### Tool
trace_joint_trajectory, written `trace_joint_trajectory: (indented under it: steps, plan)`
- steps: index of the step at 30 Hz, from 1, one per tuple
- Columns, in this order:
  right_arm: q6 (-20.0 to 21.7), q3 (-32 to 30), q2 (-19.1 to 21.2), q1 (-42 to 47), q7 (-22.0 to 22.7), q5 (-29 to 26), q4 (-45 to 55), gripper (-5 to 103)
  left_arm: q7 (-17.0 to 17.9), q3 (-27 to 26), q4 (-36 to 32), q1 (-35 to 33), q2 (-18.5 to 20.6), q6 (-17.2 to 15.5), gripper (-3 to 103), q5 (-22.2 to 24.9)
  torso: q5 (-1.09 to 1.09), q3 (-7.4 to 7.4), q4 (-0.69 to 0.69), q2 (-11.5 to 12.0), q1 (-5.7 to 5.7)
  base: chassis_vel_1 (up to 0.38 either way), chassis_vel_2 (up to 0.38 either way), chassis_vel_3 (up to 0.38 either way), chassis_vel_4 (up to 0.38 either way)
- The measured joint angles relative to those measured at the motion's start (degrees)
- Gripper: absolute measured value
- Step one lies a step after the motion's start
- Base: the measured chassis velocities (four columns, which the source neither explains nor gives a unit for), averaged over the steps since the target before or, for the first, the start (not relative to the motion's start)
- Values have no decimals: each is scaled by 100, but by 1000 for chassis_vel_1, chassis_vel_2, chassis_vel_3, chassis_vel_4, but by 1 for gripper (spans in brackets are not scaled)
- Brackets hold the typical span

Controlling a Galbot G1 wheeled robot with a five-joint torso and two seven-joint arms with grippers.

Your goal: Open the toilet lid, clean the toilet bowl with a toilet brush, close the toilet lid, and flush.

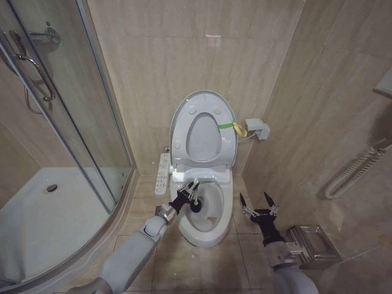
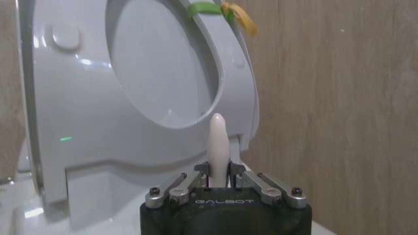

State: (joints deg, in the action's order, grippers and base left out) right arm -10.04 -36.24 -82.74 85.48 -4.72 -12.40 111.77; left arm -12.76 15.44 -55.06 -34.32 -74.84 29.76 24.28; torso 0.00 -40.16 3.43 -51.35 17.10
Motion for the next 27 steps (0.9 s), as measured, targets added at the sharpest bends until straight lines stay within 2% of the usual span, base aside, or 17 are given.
trace_joint_trajectory:
  steps: [5,15,23,27]
  plan:
    - [0,0,0,0,0,0,0,100,-98,10,327,60,-83,110,20,-28,0,0,0,0,0,0,0,0,0]
    - [0,0,0,0,0,0,0,100,-184,-32,407,57,-116,195,20,-46,0,0,0,-1,0,0,0,0,0]
    - [0,0,0,0,0,0,0,100,12,-38,-181,-31,-13,171,20,-148,0,0,0,-1,0,0,0,0,0]
    - [0,0,0,0,0,0,0,100,371,34,-1247,-271,222,-103,20,-191,0,1,0,-1,0,0,0,0,0]
